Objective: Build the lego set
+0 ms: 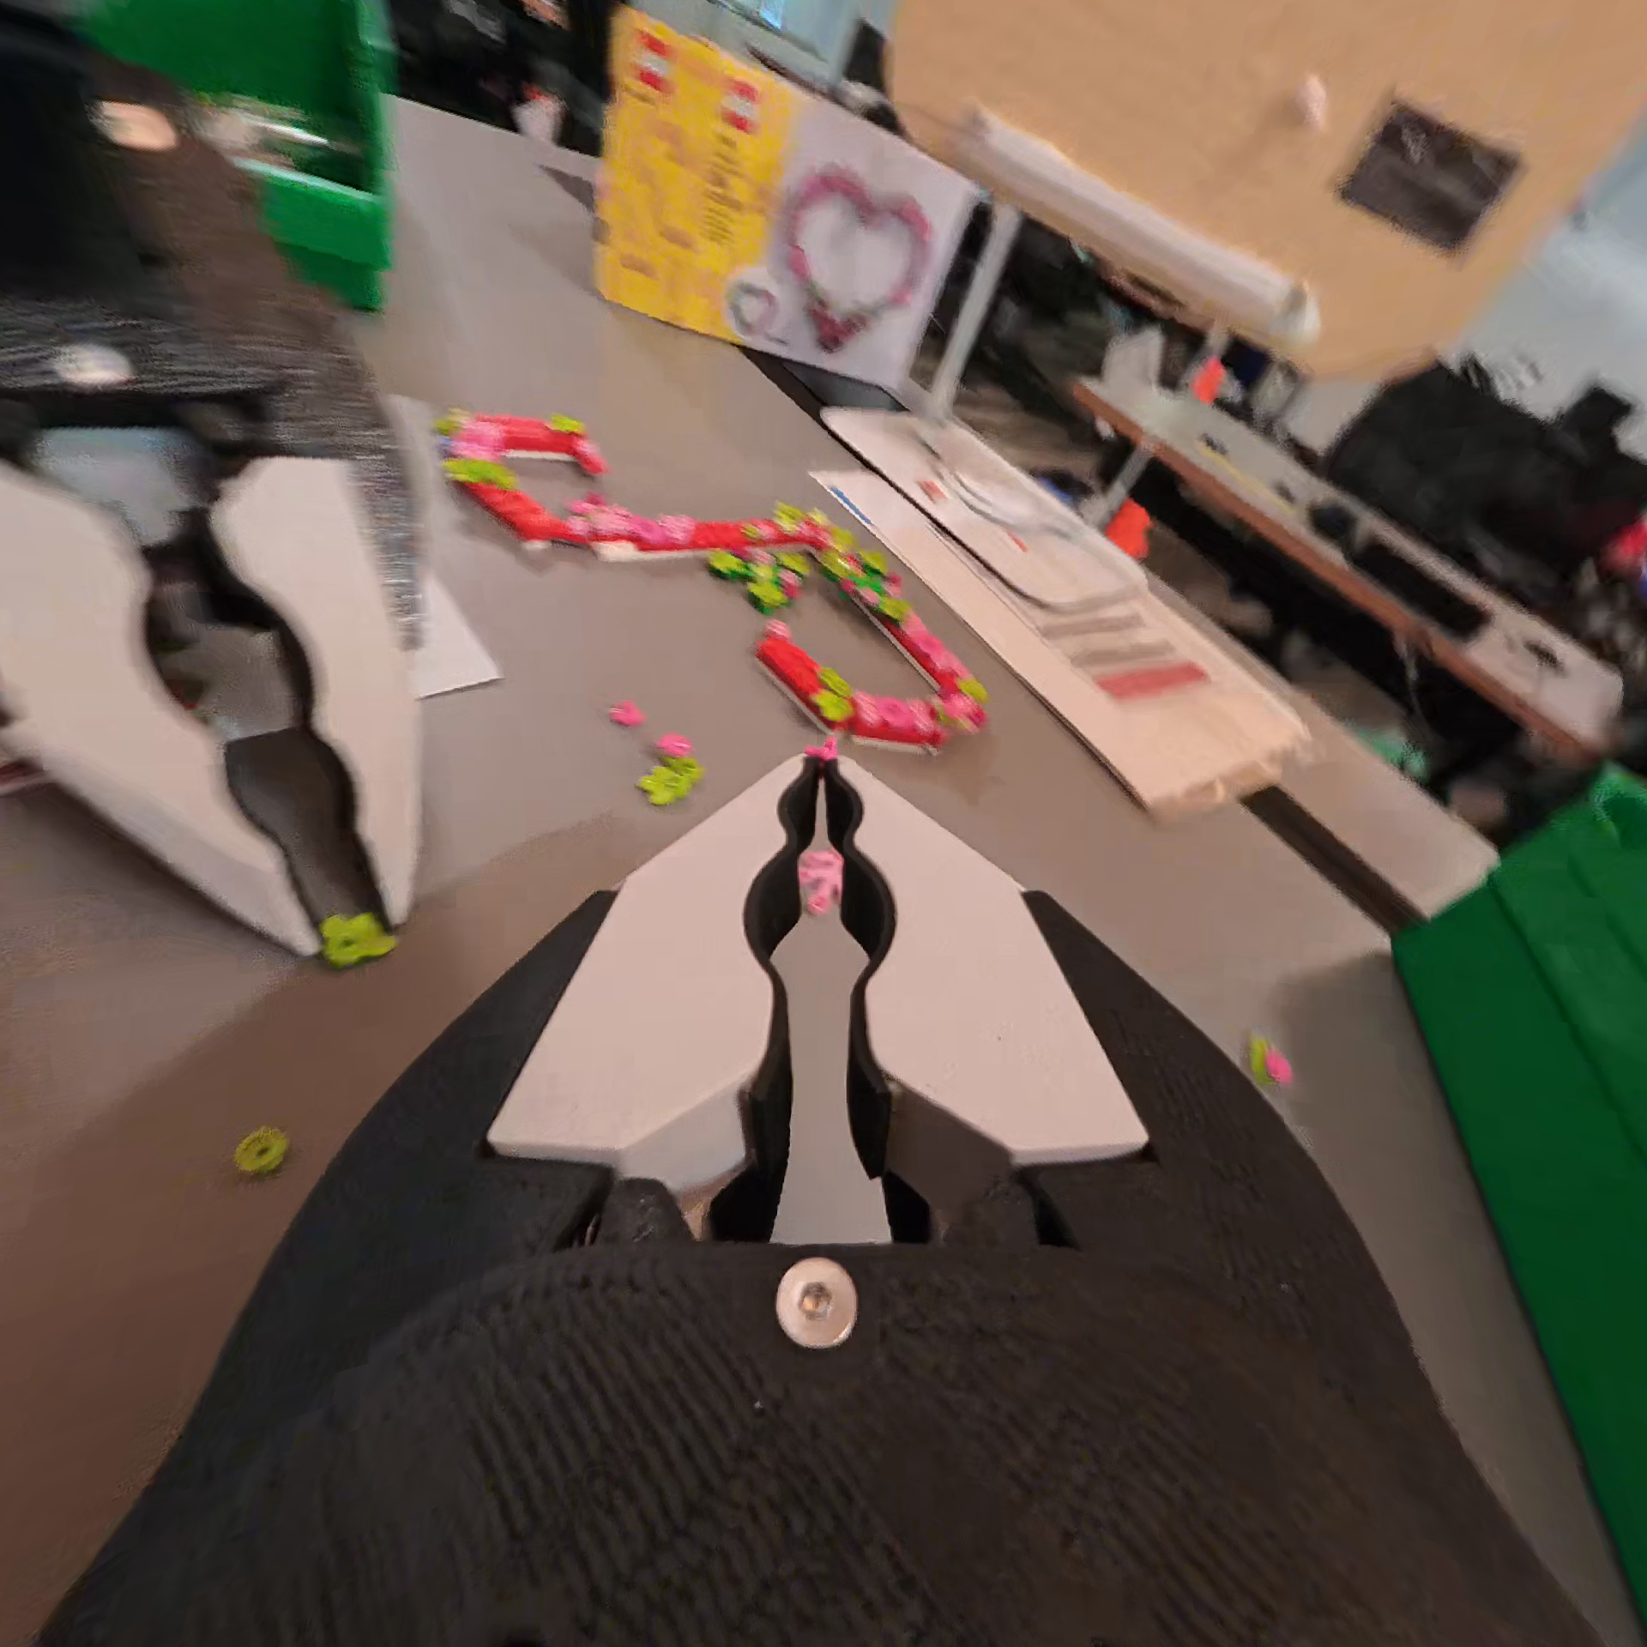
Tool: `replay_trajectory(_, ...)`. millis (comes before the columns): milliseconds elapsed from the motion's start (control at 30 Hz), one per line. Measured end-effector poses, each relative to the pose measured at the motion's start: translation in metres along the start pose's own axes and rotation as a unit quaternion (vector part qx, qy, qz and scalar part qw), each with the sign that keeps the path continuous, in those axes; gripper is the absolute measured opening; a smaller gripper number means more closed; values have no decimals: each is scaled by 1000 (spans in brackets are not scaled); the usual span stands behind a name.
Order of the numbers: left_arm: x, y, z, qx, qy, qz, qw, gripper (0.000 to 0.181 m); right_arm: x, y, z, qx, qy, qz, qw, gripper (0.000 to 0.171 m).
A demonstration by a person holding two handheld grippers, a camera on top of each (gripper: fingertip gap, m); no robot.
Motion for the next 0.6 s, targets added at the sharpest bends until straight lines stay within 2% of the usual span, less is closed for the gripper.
replay_trajectory(33,1,0,0,5,2,-4,1000,10,-2,2,7,-13,33,-12,999,0)
replay_trajectory(167,2,-1,-2,34,9,-17,999,11,-9,11,45,-106,166,-55,979,0)
replay_trajectory(267,1,-2,-4,54,12,-25,998,11,-9,17,63,-149,215,-57,964,0)
replay_trajectory(533,0,3,-2,115,55,-58,990,9,10,25,65,-223,205,-32,952,0)
replay_trajectory(567,-1,5,-2,121,59,-65,989,0,12,25,64,-230,202,-30,952,0)
replay_trajectory(600,-1,6,-1,124,63,-72,988,0,13,26,65,-239,198,-30,950,0)
Point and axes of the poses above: each gripper's, where its closed fingertips meet, y back along the fingers, x out of its underside, z = x × y across the jaws, the point moved 8 cm from there along y, back along the fingers, and after that the axes turned 4 degrees about z, right-handed, at the moved point
